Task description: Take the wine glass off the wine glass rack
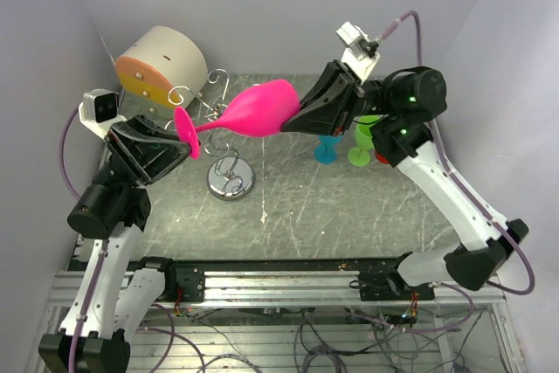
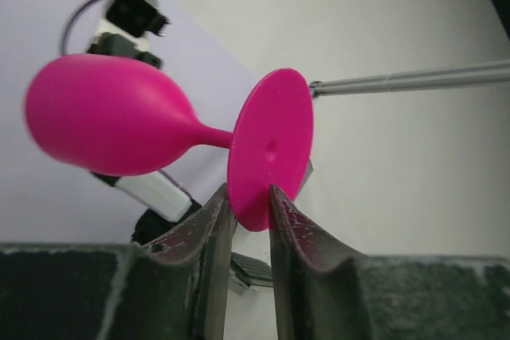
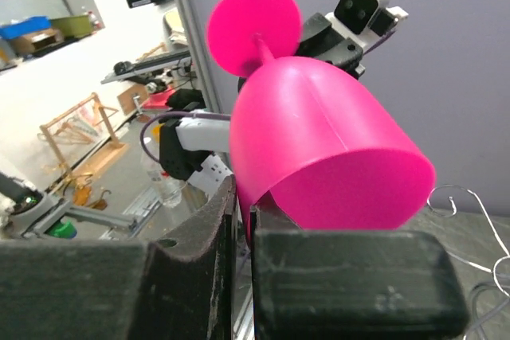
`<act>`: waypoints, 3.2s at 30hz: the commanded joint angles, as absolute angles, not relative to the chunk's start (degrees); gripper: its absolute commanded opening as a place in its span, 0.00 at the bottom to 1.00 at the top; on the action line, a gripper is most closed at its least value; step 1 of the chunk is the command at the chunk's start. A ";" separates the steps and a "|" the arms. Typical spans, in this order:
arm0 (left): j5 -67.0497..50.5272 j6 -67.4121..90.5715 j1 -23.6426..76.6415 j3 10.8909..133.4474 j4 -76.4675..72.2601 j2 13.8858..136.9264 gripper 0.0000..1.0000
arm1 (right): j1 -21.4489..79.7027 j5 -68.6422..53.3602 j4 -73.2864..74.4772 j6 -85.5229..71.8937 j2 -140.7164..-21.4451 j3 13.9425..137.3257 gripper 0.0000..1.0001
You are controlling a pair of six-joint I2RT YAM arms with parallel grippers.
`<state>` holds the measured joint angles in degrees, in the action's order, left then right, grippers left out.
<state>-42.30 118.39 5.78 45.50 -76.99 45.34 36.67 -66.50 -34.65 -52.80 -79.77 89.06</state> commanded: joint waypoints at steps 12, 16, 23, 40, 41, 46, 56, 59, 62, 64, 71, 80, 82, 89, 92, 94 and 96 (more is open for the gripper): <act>-9.55 39.99 6.33 80.48 43.77 36.17 0.46 | 36.33 -2.10 33.84 -9.74 -66.58 107.43 0.00; 6.15 32.16 6.33 84.39 56.24 38.92 0.44 | 36.31 16.55 48.51 -10.52 -72.40 114.05 0.00; 20.43 24.66 6.42 78.22 62.56 38.97 0.44 | 36.30 14.62 66.12 -12.91 -77.00 119.42 0.00; 19.73 22.95 6.42 66.47 59.36 40.50 0.44 | 35.81 7.93 68.36 -13.92 -80.14 96.47 0.00; 19.65 23.01 6.42 66.40 58.95 40.40 0.44 | 35.58 7.43 67.60 -13.59 -80.76 95.39 0.00; 17.28 22.73 6.42 65.13 55.53 39.50 0.44 | 32.00 5.33 62.46 -12.16 -84.34 90.83 0.00; 15.86 21.53 6.42 64.42 52.89 39.03 0.44 | 28.56 2.79 61.73 -10.00 -94.00 93.90 0.00; 16.23 21.62 6.39 64.51 53.02 39.90 0.44 | 26.96 2.24 62.56 -9.31 -96.24 94.99 0.00; 16.34 21.71 6.42 64.59 53.21 40.47 0.44 | 26.44 1.79 62.75 -8.90 -97.17 94.90 0.00; 16.35 21.71 6.39 64.60 53.20 40.66 0.44 | 25.92 1.34 62.43 -8.67 -97.44 94.51 0.00; 16.48 21.67 6.42 64.64 53.32 41.23 0.44 | 24.81 -0.27 61.94 -8.10 -99.06 94.17 0.11; 19.55 22.66 6.42 64.30 52.71 42.52 0.47 | 24.78 -0.01 61.81 -8.23 -99.46 94.75 0.24; 20.81 23.22 6.42 63.89 52.01 41.86 0.48 | 24.77 0.23 61.70 -8.49 -98.48 95.45 0.27; 23.95 26.44 6.41 57.97 46.44 36.31 0.48 | 24.80 3.53 65.85 -9.81 -96.16 102.35 0.31; 26.39 28.46 6.42 54.49 44.33 33.79 0.48 | 24.79 5.35 66.59 -10.49 -94.40 105.00 0.32; 27.50 28.97 6.42 52.22 42.76 32.08 0.49 | 24.79 7.39 64.64 -11.01 -92.11 104.91 0.37; 27.76 28.69 6.42 49.92 40.56 30.20 0.49 | 24.79 9.82 58.96 -11.62 -87.28 100.49 0.45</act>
<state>24.18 27.00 6.15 53.19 47.22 32.84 25.04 4.47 64.36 -10.11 -95.04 103.28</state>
